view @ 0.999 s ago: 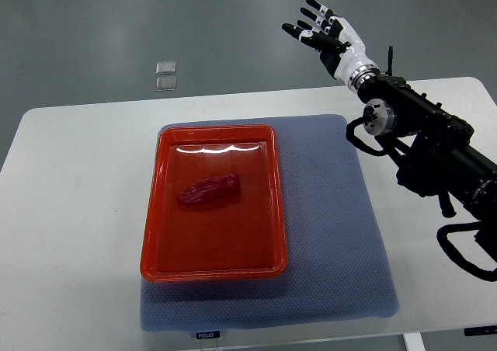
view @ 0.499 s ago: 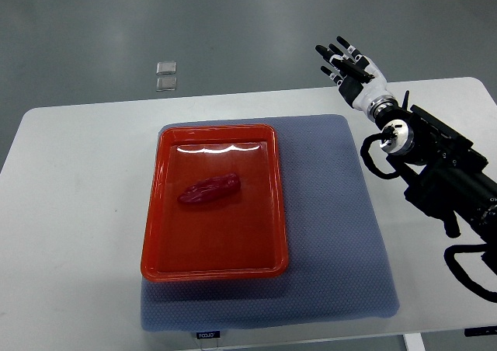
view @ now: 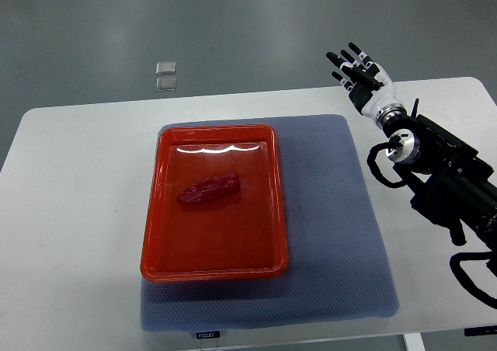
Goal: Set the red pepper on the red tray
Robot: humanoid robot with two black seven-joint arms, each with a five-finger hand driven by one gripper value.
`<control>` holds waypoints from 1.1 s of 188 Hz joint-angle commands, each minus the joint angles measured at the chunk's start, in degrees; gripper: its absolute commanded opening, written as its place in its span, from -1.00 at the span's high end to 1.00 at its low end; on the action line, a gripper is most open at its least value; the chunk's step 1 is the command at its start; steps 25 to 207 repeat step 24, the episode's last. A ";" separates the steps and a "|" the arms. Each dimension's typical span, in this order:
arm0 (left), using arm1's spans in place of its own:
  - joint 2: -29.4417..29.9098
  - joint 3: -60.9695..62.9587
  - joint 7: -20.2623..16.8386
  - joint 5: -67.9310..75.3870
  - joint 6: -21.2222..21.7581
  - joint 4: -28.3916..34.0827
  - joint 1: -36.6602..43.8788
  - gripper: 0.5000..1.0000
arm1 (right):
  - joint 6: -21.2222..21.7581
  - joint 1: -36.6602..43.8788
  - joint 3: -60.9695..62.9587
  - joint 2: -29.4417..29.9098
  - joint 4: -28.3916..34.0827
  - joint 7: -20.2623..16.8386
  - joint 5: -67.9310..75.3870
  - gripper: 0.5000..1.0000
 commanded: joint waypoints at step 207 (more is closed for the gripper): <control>0.00 -0.10 0.00 0.02 0.00 -0.27 0.02 -1.00 | -0.25 -0.17 -0.22 -0.02 0.00 0.03 -0.26 -0.67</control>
